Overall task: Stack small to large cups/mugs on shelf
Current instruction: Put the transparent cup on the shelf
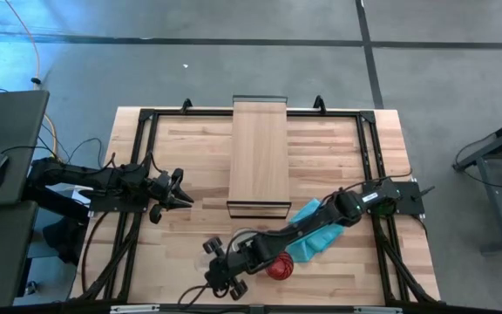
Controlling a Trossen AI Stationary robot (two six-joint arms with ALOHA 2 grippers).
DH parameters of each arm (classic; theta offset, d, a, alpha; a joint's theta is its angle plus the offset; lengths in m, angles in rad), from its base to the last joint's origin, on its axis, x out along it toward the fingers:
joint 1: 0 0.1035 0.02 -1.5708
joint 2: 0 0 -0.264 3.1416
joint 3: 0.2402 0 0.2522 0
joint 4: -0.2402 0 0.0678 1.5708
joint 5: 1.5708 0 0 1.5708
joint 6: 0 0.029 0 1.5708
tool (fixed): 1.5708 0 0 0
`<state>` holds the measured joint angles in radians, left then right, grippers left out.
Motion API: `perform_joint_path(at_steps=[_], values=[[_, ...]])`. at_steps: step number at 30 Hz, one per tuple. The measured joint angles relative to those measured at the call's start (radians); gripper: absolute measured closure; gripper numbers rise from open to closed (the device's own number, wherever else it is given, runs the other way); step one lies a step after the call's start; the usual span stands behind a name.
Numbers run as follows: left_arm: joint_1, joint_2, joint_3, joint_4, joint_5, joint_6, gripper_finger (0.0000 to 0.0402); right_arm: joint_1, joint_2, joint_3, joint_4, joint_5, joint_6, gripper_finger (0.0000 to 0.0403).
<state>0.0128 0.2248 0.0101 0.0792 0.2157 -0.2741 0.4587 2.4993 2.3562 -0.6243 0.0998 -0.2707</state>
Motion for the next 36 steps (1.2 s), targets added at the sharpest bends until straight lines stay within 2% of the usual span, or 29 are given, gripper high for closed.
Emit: perform_joint_path(at_steps=[20, 28, 36], values=[[0.0, 0.0, 0.0, 0.0, 0.0, 0.0, 0.0334, -0.002, -0.171, 0.0, -0.182, 0.199, -0.023, 0.0403], [0.0, 0.0, 0.0, 0.0, 0.0, 0.0, 0.0334, -0.017, -0.236, 0.0, -0.37, 0.287, 0.06, 0.0403], [0.0, 0.0, 0.0, 0.0, -0.007, 0.006, 0.0334, -0.022, -0.279, 0.0, -0.414, 0.339, 0.061, 0.0403]])
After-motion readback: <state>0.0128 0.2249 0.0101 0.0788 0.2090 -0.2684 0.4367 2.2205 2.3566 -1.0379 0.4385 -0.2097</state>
